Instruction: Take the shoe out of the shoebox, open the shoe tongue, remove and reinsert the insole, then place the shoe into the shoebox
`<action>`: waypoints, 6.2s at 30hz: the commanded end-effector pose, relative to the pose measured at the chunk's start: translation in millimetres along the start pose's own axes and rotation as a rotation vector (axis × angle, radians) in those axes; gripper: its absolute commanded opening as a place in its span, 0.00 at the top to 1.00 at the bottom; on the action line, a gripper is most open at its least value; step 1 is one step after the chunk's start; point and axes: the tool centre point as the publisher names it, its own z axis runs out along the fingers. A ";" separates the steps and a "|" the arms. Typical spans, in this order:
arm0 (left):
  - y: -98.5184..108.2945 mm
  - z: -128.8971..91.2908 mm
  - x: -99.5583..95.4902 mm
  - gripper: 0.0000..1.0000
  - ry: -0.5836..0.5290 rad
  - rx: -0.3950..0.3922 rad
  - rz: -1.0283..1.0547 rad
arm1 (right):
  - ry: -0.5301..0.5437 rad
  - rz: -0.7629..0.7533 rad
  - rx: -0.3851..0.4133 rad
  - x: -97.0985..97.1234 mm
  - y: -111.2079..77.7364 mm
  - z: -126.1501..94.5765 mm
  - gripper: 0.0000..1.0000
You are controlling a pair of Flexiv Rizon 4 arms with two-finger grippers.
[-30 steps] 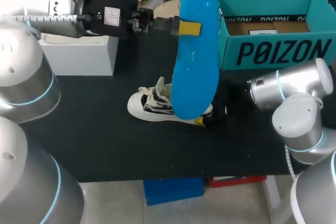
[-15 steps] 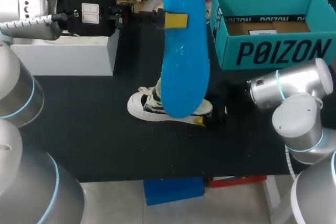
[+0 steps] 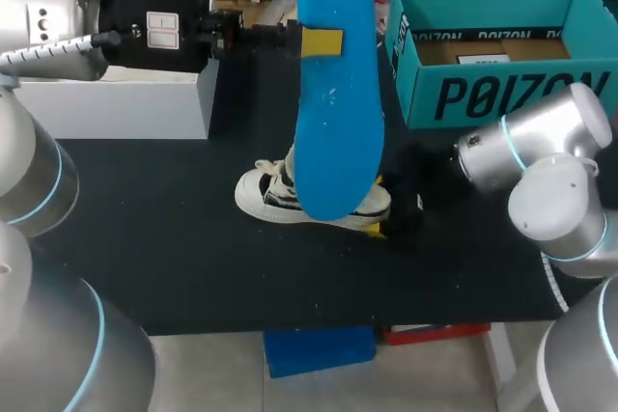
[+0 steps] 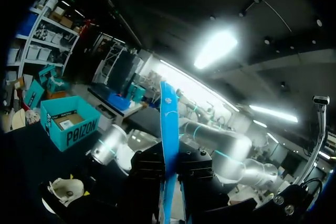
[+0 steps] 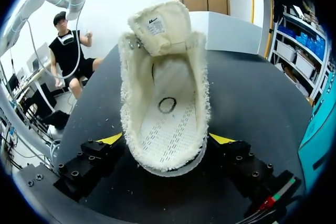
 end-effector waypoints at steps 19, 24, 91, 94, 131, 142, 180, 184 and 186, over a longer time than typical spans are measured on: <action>-0.2 1.3 0.5 1.00 -0.004 -0.002 -0.002 | -0.181 0.130 0.634 5.5 29.7 -39.4 0.00; -0.2 1.3 0.5 1.00 -0.004 -0.002 -0.002 | -0.171 0.125 0.691 5.7 33.1 -38.0 0.00; -0.2 1.3 0.5 1.00 -0.004 -0.002 -0.002 | -0.176 0.013 0.263 4.0 14.2 -25.7 0.00; -0.2 1.3 0.5 1.00 -0.004 -0.002 -0.002 | -0.175 -0.002 0.160 2.5 12.2 -22.6 0.00; -0.2 1.3 0.5 1.00 -0.004 -0.002 -0.002 | -0.102 -0.014 -0.146 -2.5 1.8 -1.7 0.00; -0.2 1.3 0.5 1.00 -0.004 -0.002 -0.002 | -0.120 -0.014 -0.077 -3.9 2.0 -22.3 0.00; -0.2 1.3 0.5 1.00 -0.004 -0.002 -0.002 | -0.029 -0.037 1.036 -36.4 88.2 -22.8 0.00; -0.2 1.3 0.5 1.00 -0.004 -0.002 -0.002 | -0.027 -0.036 1.064 -36.9 91.6 -15.4 0.00; -0.2 1.3 0.5 1.00 -0.004 -0.002 -0.002 | -0.024 -0.036 1.064 -37.7 91.0 -11.1 0.00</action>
